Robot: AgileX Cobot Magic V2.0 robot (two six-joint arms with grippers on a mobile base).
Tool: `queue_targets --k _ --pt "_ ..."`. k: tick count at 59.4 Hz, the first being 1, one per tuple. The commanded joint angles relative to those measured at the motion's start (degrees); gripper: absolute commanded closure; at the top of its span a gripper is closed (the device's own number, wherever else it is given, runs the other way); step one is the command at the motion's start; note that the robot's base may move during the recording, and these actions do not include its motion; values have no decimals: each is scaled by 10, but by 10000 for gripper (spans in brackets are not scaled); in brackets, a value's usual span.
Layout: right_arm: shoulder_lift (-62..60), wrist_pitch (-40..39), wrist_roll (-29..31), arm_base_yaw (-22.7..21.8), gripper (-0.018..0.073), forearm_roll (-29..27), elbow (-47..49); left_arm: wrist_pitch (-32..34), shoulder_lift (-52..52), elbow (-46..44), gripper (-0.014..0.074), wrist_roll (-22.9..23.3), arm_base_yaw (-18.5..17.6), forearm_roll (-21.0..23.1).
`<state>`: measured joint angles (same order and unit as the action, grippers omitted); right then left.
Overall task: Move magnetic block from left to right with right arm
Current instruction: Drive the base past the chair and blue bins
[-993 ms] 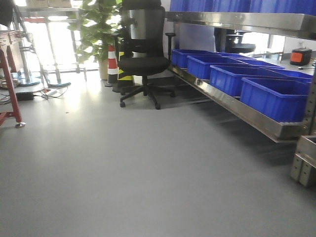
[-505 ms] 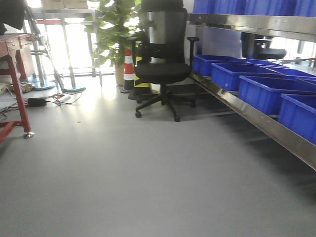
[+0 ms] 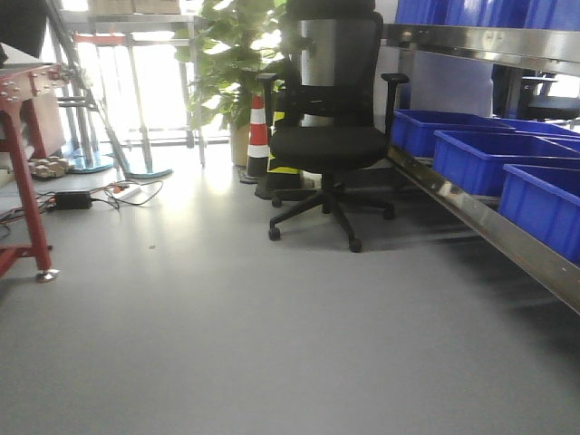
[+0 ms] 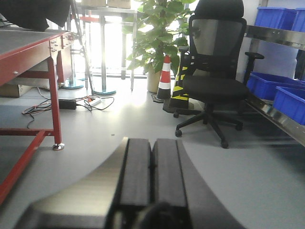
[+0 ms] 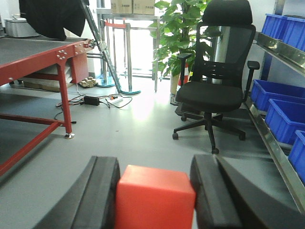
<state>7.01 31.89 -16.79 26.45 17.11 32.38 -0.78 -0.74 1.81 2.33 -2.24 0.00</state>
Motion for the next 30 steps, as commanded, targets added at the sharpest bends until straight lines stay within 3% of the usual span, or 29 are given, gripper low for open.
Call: queue_targets --k 1,30 --pt "9 -52 4 -3 400 13 16 51 -8 5 713 4 -2 0" --pt "9 -52 4 -3 400 13 16 51 -8 5 713 4 -2 0"
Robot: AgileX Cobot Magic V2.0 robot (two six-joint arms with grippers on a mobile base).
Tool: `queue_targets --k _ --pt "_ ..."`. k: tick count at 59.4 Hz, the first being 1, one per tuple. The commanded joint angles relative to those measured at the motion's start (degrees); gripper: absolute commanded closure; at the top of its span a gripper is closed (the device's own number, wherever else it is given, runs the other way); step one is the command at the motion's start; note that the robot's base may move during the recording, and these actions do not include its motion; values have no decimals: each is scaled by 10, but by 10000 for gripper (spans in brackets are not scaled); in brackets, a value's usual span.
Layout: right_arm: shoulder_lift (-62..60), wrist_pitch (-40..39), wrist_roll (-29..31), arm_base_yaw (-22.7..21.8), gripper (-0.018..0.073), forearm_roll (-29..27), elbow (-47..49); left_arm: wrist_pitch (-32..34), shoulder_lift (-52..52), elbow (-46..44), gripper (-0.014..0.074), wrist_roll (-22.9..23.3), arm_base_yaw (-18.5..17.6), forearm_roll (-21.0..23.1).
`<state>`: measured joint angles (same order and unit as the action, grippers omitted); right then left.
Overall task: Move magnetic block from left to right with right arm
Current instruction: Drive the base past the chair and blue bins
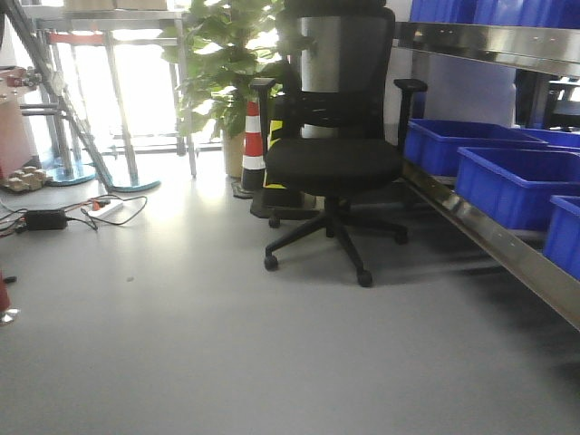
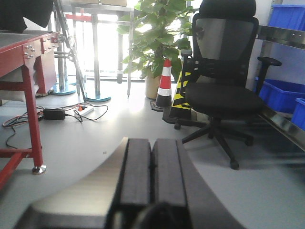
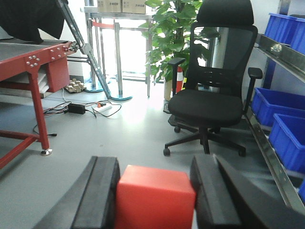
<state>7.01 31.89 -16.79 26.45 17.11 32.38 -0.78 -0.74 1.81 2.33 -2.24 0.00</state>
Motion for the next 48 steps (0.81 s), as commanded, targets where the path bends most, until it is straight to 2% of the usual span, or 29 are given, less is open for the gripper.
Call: queue_targets --k 1,48 --pt "9 -52 4 -3 400 13 16 51 -8 5 713 4 -2 0" --pt "9 -52 4 -3 400 13 16 51 -8 5 713 4 0 0"
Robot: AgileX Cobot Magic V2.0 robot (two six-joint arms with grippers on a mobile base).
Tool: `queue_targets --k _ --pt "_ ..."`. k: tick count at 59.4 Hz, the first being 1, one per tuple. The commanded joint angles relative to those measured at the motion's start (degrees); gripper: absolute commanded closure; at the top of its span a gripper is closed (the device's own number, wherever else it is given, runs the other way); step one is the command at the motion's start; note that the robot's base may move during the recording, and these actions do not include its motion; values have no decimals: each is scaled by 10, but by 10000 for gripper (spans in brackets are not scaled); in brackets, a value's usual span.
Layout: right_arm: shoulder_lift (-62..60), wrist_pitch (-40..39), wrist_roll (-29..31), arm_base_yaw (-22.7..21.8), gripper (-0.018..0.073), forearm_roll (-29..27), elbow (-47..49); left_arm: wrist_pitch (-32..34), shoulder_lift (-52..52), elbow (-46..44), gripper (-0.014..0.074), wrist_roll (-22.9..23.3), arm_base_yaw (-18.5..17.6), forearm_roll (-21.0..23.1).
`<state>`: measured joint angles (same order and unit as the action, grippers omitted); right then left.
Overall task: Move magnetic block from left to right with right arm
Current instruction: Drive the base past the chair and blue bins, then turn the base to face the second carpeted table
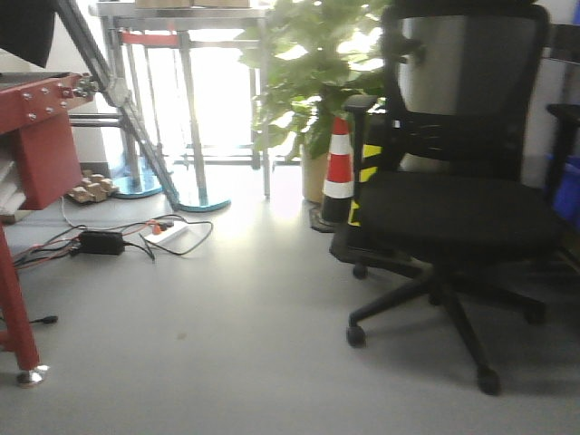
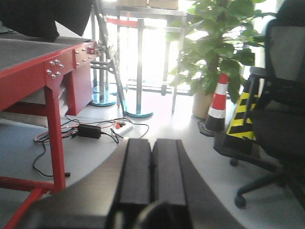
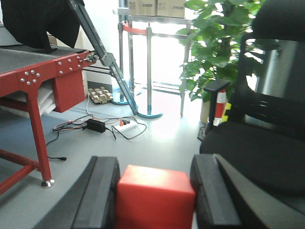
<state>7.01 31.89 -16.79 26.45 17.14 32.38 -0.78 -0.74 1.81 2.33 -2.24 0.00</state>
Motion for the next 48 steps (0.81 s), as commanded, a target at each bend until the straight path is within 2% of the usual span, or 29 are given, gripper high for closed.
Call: queue_targets --k 1,48 --pt "9 -52 4 -3 400 12 16 51 -8 5 713 4 0 0" --pt "9 -52 4 -3 400 12 16 51 -8 5 713 4 3 0"
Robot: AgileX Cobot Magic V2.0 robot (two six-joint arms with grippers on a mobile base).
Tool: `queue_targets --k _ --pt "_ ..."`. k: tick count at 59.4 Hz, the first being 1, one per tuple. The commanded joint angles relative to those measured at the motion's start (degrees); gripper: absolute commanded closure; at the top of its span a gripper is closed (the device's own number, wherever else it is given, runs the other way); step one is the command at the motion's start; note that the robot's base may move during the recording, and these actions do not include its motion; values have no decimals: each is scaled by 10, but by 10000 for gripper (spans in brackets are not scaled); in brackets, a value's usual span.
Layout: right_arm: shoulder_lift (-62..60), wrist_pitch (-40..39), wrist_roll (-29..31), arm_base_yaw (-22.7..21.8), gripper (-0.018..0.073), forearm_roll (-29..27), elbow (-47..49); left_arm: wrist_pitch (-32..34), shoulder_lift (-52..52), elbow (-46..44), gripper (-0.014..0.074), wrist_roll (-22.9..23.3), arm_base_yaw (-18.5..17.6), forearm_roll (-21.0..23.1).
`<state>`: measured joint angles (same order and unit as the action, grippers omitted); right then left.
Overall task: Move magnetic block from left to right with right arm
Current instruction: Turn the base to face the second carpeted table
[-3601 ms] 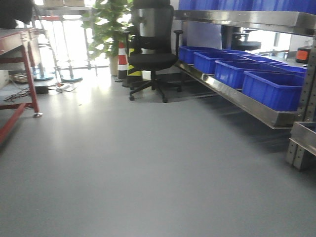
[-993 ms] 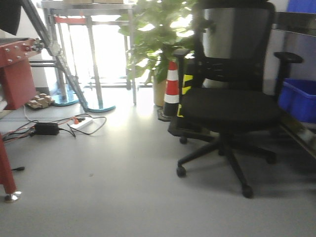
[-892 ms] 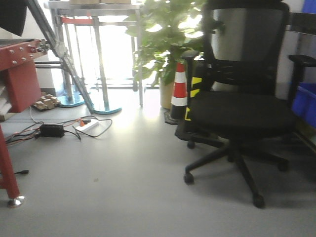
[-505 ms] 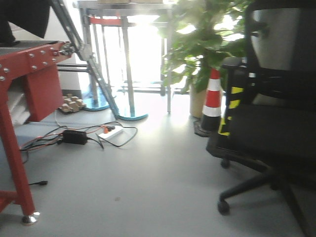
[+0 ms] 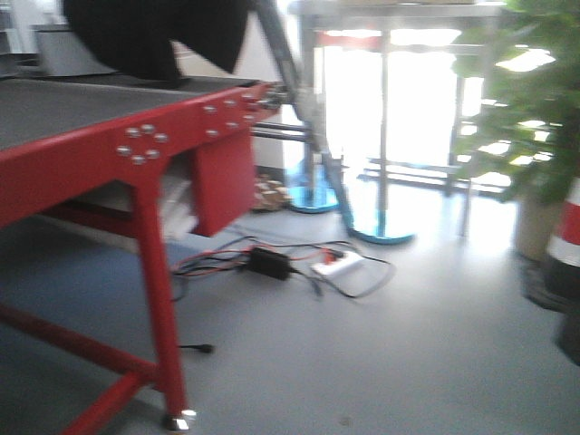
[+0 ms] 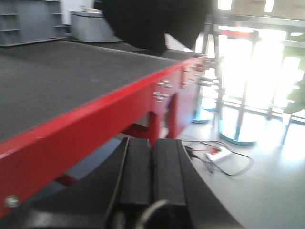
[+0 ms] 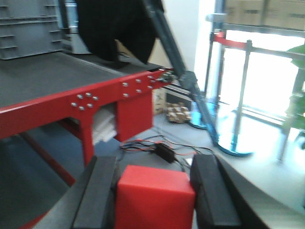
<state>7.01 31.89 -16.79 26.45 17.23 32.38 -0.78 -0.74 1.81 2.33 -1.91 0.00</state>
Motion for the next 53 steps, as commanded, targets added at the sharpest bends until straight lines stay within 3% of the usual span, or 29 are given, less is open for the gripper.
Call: queue_targets --k 1,53 --pt "9 -52 4 -3 400 11 16 51 -8 5 713 4 0 0" --pt "9 -52 4 -3 400 11 16 51 -8 5 713 4 34 0"
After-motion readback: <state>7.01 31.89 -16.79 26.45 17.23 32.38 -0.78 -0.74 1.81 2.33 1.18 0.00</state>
